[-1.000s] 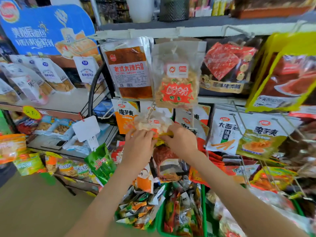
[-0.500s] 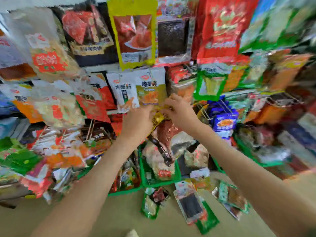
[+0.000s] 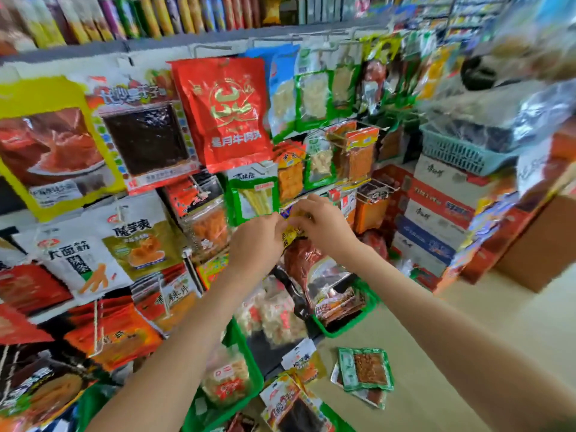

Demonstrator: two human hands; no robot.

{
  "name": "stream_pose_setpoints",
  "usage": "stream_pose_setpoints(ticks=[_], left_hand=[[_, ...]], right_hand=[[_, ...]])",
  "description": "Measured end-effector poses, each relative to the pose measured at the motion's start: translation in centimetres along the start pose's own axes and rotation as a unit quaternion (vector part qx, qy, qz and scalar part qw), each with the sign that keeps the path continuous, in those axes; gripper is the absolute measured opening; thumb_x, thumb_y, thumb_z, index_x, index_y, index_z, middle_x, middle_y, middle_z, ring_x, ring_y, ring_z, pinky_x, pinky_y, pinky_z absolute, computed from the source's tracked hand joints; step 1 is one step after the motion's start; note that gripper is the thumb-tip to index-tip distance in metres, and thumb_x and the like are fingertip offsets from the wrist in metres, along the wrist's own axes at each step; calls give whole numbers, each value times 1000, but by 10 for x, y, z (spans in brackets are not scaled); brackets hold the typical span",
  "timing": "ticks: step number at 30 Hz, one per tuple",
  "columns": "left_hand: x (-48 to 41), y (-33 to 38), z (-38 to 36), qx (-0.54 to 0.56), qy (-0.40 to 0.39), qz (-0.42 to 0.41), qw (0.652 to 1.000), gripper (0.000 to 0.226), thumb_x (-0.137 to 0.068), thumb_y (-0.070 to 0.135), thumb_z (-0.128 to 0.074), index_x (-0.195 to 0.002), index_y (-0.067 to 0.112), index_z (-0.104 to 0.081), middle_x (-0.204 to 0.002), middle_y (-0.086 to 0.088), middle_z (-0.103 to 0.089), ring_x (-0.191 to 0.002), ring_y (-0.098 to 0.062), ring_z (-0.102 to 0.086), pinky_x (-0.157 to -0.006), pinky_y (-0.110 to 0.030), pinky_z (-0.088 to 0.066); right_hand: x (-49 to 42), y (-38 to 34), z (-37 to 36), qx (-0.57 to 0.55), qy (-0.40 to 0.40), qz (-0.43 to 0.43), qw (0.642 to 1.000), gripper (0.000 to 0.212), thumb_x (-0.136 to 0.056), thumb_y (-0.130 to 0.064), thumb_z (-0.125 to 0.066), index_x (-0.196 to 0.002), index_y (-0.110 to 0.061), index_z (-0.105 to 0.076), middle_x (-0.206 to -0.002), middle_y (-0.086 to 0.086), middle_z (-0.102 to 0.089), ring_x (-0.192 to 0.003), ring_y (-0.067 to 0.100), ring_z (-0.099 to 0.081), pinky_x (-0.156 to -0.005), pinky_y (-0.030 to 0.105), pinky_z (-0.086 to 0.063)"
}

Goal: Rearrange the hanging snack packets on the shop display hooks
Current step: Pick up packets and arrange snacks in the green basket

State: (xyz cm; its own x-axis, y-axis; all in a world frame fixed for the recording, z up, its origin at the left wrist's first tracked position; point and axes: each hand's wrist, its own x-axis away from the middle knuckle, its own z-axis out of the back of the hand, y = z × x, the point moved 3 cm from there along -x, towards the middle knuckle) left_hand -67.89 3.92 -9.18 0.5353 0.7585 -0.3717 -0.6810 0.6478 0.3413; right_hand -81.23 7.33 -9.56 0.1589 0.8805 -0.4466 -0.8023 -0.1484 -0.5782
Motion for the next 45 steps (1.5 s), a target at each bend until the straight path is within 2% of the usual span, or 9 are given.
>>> stream_pose_setpoints(ticks=[8,14,18,24,27,33,36,38,45], left_hand=[[-87,87,-46,36,16,-67,997,27,-98,30,-45,-101,13,-66,-72,-9,-64,-65,-29,-58,-50,-32,-28],[-156,175,-90,33,42,-59,997,27,-98,34,-45,-104,19,-66,-77,-6,-67,-64,-24,-55,-50,-31,-26],[-216,244,-124,35,78,-43,995,27,-97,34,-45,-104,21,-68,-79,-5,-68,-70,-26,-60,-51,-32,-38],[-286,324,-154,38,117,-2,992,26,-97,33,-47,-103,18,-67,-68,-2,-65,-53,-17,-53,-45,-32,-40],[-314,338,-154,40,138,15,990,25,-96,33,-49,-99,16,-68,-63,-1,-61,-47,-13,-47,-41,-29,-29],[-369,334,-134,100,216,84,968,27,-87,41,-61,-95,16,-69,-90,1,-71,-72,-17,-64,-66,-37,-54],[-399,331,-125,131,228,105,959,25,-86,41,-63,-87,16,-68,-72,5,-64,-54,-7,-50,-51,-22,-40],[-422,328,-122,153,243,108,952,25,-86,41,-63,-82,16,-67,-60,3,-58,-46,-8,-43,-45,-24,-29],[-506,308,-137,127,273,149,942,26,-85,45,-62,-76,21,-64,-53,3,-54,-46,-14,-46,-49,-28,-32]], right_hand=[[-25,89,88,35,78,-50,995,9,-87,-15,-61,-89,-11,-69,-85,0,-58,-86,15,-48,-66,16,-28],[-45,173,171,42,127,-82,988,15,-85,-26,-64,-91,-14,-69,-90,0,-64,-84,15,-54,-70,25,-37],[-70,232,240,70,125,-77,987,17,-86,-34,-60,-88,-20,-69,-84,1,-67,-76,20,-60,-63,31,-45],[-115,299,322,169,107,-32,979,23,-90,-36,-55,-86,-16,-65,-72,1,-62,-67,23,-58,-52,29,-41],[-143,315,340,127,78,-25,988,21,-90,-33,-55,-86,-13,-64,-72,4,-61,-68,24,-57,-56,32,-46],[-210,328,356,15,84,9,996,17,-86,-33,-61,-80,-18,-66,-68,-3,-63,-65,18,-60,-56,31,-48],[-245,328,362,15,72,24,997,16,-88,-34,-59,-79,-22,-63,-73,-1,-66,-66,17,-63,-52,28,-45],[-270,332,365,21,69,25,997,18,-89,-37,-57,-80,-22,-62,-73,-1,-65,-67,18,-63,-51,27,-44],[-359,370,356,-45,63,22,997,25,-86,-31,-62,-73,-10,-63,-73,9,-66,-70,25,-63,-62,34,-49]])
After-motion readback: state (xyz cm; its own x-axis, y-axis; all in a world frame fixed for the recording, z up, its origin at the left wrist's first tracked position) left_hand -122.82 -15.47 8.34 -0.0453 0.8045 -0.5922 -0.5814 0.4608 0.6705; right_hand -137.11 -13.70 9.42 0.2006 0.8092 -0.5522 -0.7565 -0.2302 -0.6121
